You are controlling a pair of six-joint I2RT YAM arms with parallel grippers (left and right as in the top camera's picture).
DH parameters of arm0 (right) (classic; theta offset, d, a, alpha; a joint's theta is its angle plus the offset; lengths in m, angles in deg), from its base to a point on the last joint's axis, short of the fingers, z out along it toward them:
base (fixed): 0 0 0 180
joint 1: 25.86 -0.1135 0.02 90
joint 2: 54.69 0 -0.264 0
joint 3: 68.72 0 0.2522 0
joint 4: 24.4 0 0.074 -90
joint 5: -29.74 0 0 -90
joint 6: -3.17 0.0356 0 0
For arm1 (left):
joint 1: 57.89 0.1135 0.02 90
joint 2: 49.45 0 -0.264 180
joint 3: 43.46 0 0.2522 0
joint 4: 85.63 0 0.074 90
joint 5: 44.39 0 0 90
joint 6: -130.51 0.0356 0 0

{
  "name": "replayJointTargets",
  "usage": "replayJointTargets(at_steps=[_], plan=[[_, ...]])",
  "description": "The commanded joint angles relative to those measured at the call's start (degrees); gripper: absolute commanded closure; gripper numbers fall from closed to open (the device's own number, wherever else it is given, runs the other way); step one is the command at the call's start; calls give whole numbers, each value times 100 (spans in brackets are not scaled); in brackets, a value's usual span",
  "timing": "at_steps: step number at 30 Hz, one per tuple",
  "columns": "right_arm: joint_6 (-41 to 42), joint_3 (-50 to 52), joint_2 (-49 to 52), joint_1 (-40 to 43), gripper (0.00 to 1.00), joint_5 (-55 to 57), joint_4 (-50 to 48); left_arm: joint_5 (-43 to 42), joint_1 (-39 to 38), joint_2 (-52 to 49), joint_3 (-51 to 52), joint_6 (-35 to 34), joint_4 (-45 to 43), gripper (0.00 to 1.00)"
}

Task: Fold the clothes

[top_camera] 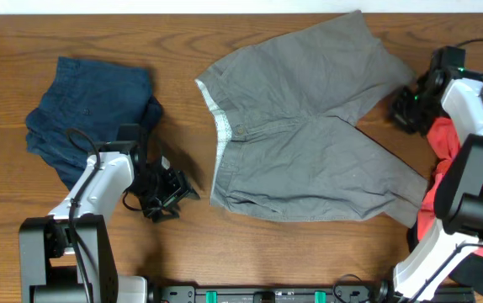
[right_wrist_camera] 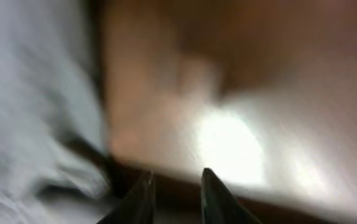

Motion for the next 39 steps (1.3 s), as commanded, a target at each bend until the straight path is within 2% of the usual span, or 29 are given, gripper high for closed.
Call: replayJointTargets(at_steps=[1, 6, 9, 15, 18, 22, 24, 27, 32, 39], plan=[[87, -103, -605, -20, 75, 734, 649, -26, 22, 39, 33, 472, 238, 33], [809, 15, -1040, -20, 74, 765, 1733, 120, -35, 39, 33, 1226, 280, 33], [1058, 317, -1342, -22, 73, 741, 1816, 560, -326, 39, 33, 1318, 131, 32], [1285, 1303, -2105, -4, 73, 599, 1528, 1344, -1580, 42, 33, 1403, -114, 30], [1285, 1873, -2457, -11, 73, 527, 1307, 2000, -2284, 59, 33, 1266, -197, 32], [1281, 2533, -2774, -11, 73, 529, 1012, 3244, -3027, 243, 31, 616, -186, 32], [1281, 2815, -2850, -11, 73, 525, 883, 3412, -3259, 396, 31, 380, -186, 32], [1283, 3182, -2863, -17, 74, 487, 774, 3185, -3473, 715, 31, -101, -256, 32], [1285, 3740, -2905, -15, 76, 179, 490, 2232, -3486, 1191, 31, -1320, -654, 32], [1668, 4319, -3407, -11, 78, 59, 337, 2105, -3486, 1443, 33, -3093, -892, 34]])
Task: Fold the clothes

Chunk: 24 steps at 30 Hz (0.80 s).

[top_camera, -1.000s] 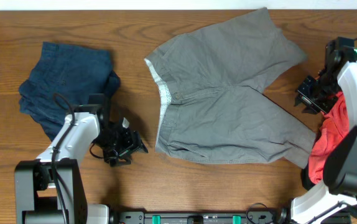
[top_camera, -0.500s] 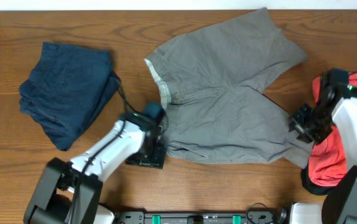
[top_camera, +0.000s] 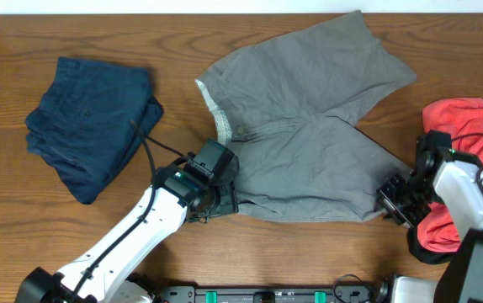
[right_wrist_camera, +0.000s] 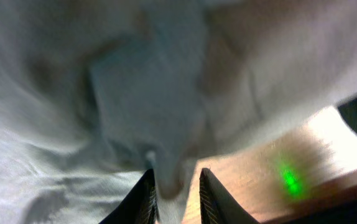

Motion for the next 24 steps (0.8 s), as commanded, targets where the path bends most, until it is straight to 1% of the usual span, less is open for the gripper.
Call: replayJointTargets(at_steps=[1, 4, 7, 8, 10, 15, 16, 18, 20, 22, 23, 24], plan=[[332, 238, -407, -11, 78, -94, -31, -188, -15, 59, 33, -1397, 13, 34], [538, 435, -741, -11, 78, -63, -28, -247, -24, 59, 155, -2243, 15, 34], [570, 546, -1001, -11, 79, -55, -17, -208, -24, 50, 378, -3032, -37, 34], [599, 566, -1082, -11, 79, -52, 20, -197, -24, 50, 485, -3213, -122, 34], [608, 581, -1207, -11, 80, -52, 109, -153, -24, 44, 684, -3340, -409, 34], [632, 592, -1440, -11, 83, 7, 328, -13, -22, 37, 1202, -3329, -1676, 35], [664, 592, -1462, -11, 84, 11, 372, 114, -22, 37, 1270, -3305, -1864, 39], [680, 592, -1513, -11, 84, 9, 433, 341, -22, 33, 1316, -3257, -1993, 56], [697, 597, -1545, -11, 84, 9, 496, 426, -22, 31, 1316, -3206, -2000, 70], [697, 629, -1567, -11, 84, 9, 538, 426, -22, 31, 1316, -3077, -2004, 80], [699, 669, -1578, -11, 84, 11, 531, 431, -22, 31, 1316, -2983, -2004, 81], [743, 719, -1587, -11, 84, 31, 527, 428, -22, 31, 1316, -2898, -2000, 87]])
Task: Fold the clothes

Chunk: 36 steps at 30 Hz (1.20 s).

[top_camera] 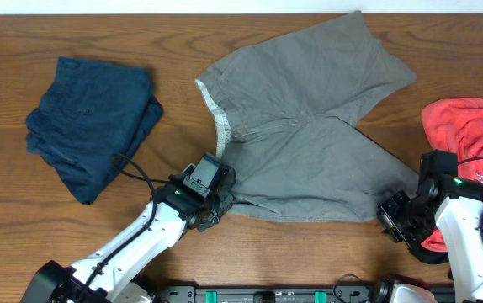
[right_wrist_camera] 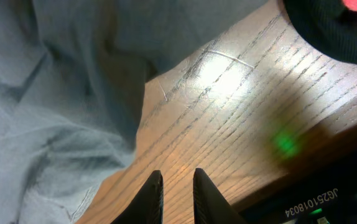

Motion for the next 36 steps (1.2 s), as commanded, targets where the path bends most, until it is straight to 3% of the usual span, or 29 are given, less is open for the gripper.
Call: replayJointTargets(at_steps=[1, 8, 20, 31, 36], plan=[[251, 170, -79, -11, 84, 109, 24, 229, -17, 11, 61, 308, 17, 91], [726, 627, -79, -11, 83, 452, -155, 83, 4, 142, -35, 575, -28, 94], [1178, 1001, -76, -11, 80, 1213, -1458, 273, 590, 1187, -111, 1329, 455, 94], [1377, 1178, -76, -11, 79, 1670, -1495, 275, 621, 1250, -111, 1386, 1064, 94], [1582, 1587, -76, -11, 74, 1661, -2046, 273, 621, 1252, -111, 1451, 1121, 94]])
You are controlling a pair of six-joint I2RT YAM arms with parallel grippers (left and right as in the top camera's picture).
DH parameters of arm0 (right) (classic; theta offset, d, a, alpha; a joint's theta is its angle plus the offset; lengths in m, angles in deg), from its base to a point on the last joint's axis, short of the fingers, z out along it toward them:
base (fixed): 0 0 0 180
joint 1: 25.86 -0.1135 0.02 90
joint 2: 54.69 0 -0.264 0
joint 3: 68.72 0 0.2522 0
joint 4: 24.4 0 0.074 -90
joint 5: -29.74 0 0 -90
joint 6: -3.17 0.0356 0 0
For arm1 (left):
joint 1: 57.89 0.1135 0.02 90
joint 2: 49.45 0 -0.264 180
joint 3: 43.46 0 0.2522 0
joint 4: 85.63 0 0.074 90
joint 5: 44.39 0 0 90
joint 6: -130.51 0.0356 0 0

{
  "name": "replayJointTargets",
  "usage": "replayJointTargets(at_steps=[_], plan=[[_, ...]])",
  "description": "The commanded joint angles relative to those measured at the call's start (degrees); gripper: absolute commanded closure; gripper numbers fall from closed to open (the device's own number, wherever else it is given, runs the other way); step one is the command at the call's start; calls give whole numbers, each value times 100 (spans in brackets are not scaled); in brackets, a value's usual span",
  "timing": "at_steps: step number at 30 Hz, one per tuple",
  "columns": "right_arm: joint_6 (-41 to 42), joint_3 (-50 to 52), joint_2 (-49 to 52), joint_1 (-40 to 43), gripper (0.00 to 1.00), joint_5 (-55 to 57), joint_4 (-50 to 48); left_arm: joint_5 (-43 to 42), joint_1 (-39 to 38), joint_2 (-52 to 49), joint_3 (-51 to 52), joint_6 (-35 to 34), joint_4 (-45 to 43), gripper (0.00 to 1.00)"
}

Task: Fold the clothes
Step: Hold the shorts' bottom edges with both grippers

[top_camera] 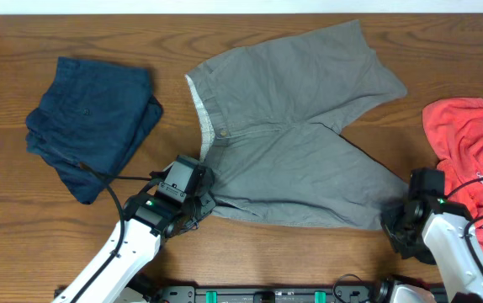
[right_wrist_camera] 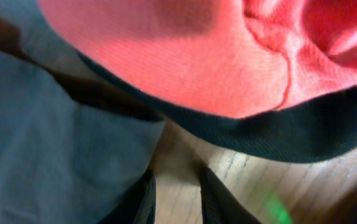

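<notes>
Grey shorts (top_camera: 300,126) lie spread flat mid-table, waistband to the left, legs to the right. My left gripper (top_camera: 201,202) sits on the near waistband corner. Its jaws are hidden under the wrist and seem shut on that corner. My right gripper (top_camera: 395,225) is low at the near leg's hem corner. In the right wrist view the gripper (right_wrist_camera: 177,193) stands slightly open over bare wood, with the grey cloth (right_wrist_camera: 54,143) against its left finger.
A folded navy garment (top_camera: 90,118) lies at the far left. A crumpled red garment (top_camera: 469,151) lies at the right edge. It fills the top of the right wrist view (right_wrist_camera: 185,56), with a dark cloth band (right_wrist_camera: 278,134) under it.
The left gripper has moved a little left and towards the near edge, and the whole shorts have shifted left with it. The right gripper sits slightly further left, and its jaws are wider apart.
First the left gripper was on bare table left of the shorts and the right gripper was by the far leg. Then both were at the near edge of the shorts, at waist corner and leg hem. They stayed there, and now the shorts lie further left.
</notes>
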Motion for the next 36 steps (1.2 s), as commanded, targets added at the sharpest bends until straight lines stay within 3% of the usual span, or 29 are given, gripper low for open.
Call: replayJointTargets(at_steps=[1, 5, 13, 15, 16, 18, 25, 36], plan=[[219, 350, 9, -11, 71, 175, -350, 153, 31, 37, -111, 153, 35, 94], [216, 557, 9, -11, 60, 44, -695, 153, 31, 37, -111, 157, 55, 94], [203, 557, 9, -11, 60, -107, -833, 153, 31, 37, -111, 223, 63, 94], [-153, 551, 7, -11, 61, -544, -839, 155, 31, 37, -111, 223, 76, 94], [-431, 535, 2, -11, 64, -837, -828, 155, 31, 37, -111, 223, 76, 94], [-686, 496, -26, -11, 79, -1167, -723, 157, 31, 37, -111, 221, 74, 94], [-688, 208, -400, -11, 78, -1185, -221, 160, 31, 37, -111, 223, 76, 94], [-776, 120, -1102, -11, 67, -1145, -103, 210, 31, 37, -111, 221, 74, 94]])
